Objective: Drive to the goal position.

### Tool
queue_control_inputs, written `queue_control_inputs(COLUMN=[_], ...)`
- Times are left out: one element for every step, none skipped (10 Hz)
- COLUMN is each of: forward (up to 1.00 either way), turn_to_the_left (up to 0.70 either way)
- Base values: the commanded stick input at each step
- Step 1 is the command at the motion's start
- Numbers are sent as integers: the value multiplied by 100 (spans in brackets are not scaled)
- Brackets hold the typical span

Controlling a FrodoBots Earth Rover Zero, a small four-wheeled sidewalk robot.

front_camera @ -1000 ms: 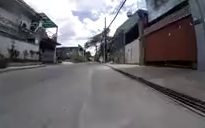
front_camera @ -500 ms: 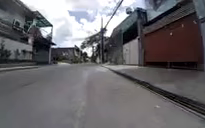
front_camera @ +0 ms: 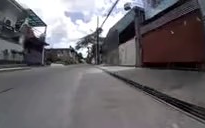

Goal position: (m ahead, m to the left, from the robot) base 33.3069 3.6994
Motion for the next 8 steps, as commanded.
queue_control_inputs(forward=[100, 100, 100, 100, 100, 100, 100, 100], turn_to_the_left=[0, 0, 0, 0, 0, 0, 0, 0])
